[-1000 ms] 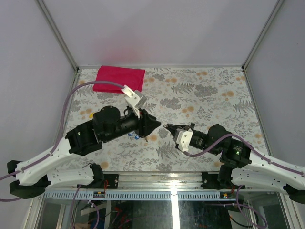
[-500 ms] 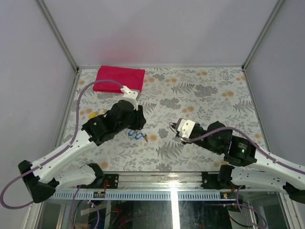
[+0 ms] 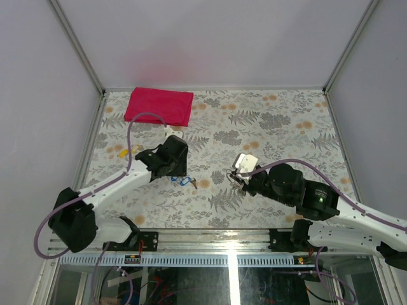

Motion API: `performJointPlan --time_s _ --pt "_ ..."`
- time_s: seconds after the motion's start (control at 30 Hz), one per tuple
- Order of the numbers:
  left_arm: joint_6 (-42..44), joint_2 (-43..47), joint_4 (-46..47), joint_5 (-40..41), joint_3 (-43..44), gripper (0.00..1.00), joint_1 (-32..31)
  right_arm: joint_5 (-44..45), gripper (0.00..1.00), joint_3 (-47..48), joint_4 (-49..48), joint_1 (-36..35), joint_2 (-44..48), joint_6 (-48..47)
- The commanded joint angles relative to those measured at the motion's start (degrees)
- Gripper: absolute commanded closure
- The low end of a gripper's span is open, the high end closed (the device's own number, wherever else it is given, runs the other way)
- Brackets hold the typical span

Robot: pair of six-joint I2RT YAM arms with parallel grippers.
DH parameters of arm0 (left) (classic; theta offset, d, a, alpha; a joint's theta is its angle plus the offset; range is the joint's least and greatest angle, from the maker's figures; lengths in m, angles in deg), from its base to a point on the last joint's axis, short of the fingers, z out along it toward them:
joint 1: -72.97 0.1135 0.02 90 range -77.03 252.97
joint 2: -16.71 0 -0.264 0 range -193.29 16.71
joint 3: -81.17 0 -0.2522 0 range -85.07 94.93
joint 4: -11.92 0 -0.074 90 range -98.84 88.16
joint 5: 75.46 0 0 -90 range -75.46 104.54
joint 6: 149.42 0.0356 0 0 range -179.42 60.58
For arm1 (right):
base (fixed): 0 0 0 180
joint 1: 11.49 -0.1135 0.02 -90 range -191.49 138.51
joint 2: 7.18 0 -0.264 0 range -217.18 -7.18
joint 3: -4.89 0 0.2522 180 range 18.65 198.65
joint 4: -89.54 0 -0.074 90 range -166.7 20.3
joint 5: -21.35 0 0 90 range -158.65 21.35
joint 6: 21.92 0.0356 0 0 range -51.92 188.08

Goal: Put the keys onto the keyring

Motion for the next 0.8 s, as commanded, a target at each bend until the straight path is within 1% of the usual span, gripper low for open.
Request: performJointPlan --time_s 0.0,0.17,0.43,0.77 --pt "0.6 -5.9 6.5 1.4 1.1 0.53 0.3 -1.8 1.00 -0.5 -1.2 -0.3 0.4 3.2" --pt "2.0 -11.5 9.0 3.1 1.5 0.53 0.3 -2.6 1.00 -1.3 -1.3 -0.4 0.5 4.1" --pt "5.0 -17.8 10.4 5.3 3.7 0.55 0.9 -3.7 1.00 -2.1 -2.0 -0.4 0.2 4.5" --pt "7.0 -22.8 11.5 6.0 6.2 0.63 2.7 -4.4 0.99 -2.1 -2.3 -0.3 0.0 4.6"
